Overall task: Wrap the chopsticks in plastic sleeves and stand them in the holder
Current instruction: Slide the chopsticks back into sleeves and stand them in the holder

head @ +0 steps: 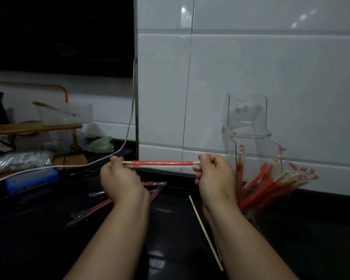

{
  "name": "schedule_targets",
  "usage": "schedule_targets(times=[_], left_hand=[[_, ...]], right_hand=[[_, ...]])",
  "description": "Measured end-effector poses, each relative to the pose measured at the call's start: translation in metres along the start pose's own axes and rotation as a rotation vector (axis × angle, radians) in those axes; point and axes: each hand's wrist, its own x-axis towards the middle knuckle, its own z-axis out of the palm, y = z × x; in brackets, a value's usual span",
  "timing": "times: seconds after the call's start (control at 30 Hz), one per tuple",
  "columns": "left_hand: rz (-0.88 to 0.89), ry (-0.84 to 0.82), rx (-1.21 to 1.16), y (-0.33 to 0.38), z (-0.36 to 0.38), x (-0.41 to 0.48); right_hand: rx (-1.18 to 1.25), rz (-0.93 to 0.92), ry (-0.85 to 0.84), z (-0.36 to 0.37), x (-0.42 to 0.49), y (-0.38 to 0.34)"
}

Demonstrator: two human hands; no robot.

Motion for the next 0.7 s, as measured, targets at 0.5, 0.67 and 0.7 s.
schedule_targets(times=[0.5, 0.67, 0.7], left_hand=[[0.297, -0.072, 0.163, 0.004, -0.001, -0.007], [0.334, -0.152, 0.146, 0.000, 0.000, -0.007], [0.344, -0.183, 0.145, 0.000, 0.000, -0.008]], right_hand=[[-1.003, -0.814, 0.014, -0.002, -0.017, -0.007], [-1.058, -0.813, -0.061, 0.000, -0.017, -0.007], [-1.052, -0.831, -0.100, 0.001, -0.018, -0.005]])
